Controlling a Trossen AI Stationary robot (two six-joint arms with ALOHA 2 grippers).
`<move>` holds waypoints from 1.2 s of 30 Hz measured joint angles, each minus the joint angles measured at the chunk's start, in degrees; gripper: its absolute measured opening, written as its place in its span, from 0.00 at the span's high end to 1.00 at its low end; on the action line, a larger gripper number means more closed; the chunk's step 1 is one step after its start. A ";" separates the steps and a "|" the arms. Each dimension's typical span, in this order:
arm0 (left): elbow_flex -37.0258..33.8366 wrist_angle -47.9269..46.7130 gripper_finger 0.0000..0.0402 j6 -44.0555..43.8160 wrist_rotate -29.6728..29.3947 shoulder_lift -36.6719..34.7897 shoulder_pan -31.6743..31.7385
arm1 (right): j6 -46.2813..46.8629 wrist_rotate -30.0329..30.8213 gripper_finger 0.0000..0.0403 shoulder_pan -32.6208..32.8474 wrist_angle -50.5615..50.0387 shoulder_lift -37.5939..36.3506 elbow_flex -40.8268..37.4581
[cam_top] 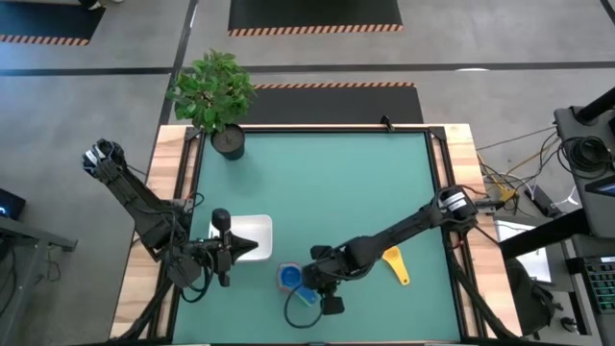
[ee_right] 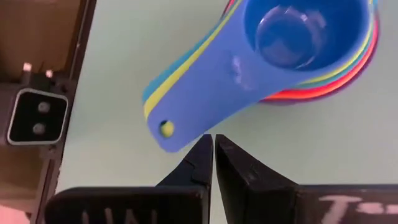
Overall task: Nest measuring cups in basket
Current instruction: Stack the blue measuring cup in the top of the purple measuring cup
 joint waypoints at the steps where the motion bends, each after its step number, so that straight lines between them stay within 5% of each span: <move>1: 0.00 0.00 1.00 0.00 0.00 0.00 -0.01 | 0.00 0.06 0.98 -0.01 0.66 0.00 0.01; 29: 0.00 0.00 1.00 0.00 0.00 0.00 0.00 | 2.46 0.12 0.98 0.20 -3.34 -2.35 -0.08; 36: 0.00 0.01 1.00 0.00 0.02 0.01 -0.01 | 2.93 4.11 0.98 0.10 -4.32 -3.49 -0.08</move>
